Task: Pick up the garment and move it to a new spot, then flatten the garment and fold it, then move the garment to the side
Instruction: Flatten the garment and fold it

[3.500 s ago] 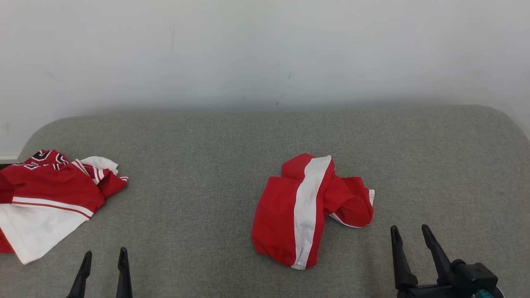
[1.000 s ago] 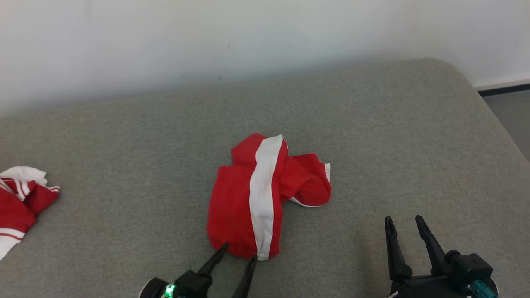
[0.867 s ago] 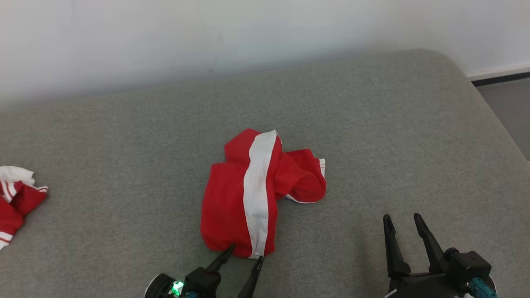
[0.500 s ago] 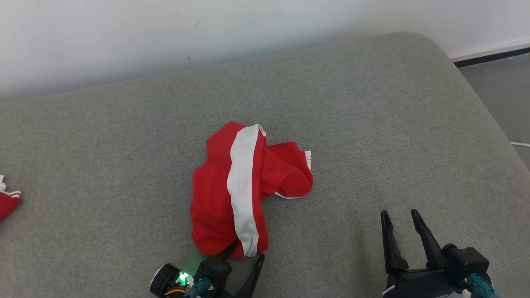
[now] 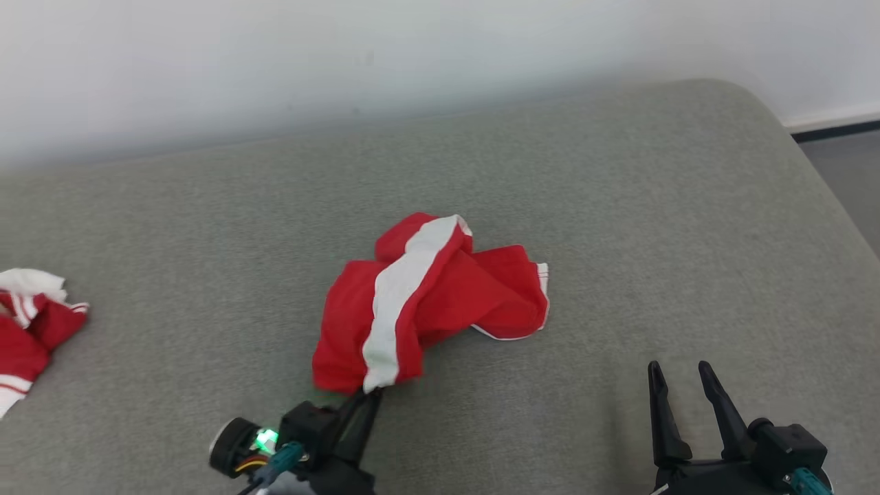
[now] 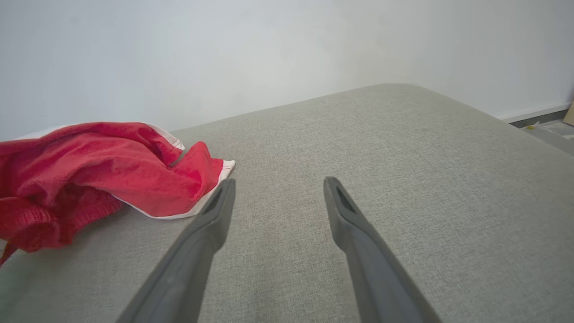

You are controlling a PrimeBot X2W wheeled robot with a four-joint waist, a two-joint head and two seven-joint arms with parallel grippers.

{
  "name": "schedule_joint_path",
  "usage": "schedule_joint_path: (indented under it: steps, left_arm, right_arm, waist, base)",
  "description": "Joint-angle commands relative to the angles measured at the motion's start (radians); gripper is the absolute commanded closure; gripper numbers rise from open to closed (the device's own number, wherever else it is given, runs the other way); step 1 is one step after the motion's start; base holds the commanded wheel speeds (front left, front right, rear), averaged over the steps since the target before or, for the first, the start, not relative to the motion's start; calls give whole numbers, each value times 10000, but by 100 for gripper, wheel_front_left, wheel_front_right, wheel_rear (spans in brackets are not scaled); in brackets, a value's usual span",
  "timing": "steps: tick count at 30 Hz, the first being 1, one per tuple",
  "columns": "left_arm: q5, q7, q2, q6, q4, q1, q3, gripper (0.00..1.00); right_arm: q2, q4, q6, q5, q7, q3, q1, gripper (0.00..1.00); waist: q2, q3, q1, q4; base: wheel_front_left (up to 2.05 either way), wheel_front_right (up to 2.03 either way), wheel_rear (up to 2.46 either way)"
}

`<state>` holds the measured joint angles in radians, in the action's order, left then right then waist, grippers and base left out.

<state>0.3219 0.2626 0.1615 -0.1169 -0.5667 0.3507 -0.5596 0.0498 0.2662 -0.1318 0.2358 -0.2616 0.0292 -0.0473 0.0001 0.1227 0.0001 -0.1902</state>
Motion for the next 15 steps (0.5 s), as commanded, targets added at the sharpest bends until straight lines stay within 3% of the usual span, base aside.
schedule_joint_path:
  steps: [1,9,15]
  left_arm:
    - [46,28,180,63,189,-274,91,100]
    - [255,-258,1385,388,1711,-1424,567,100]
    - [781,-382,1411,534,1573,-2370,698,100]
  right_arm:
    - [10,-10,22,-13,-47,19,138,0]
    - [13,112,22,62,-49,111,295,0]
    - [13,261,22,27,-48,186,336,0]
  waist:
    - [-1,-330,-1,495]
    - [-1,-749,-1,1364]
    - [-1,-942,-1,1405]
  base:
    - [0,0,0]
    - [0,0,0]
    - [0,0,0]
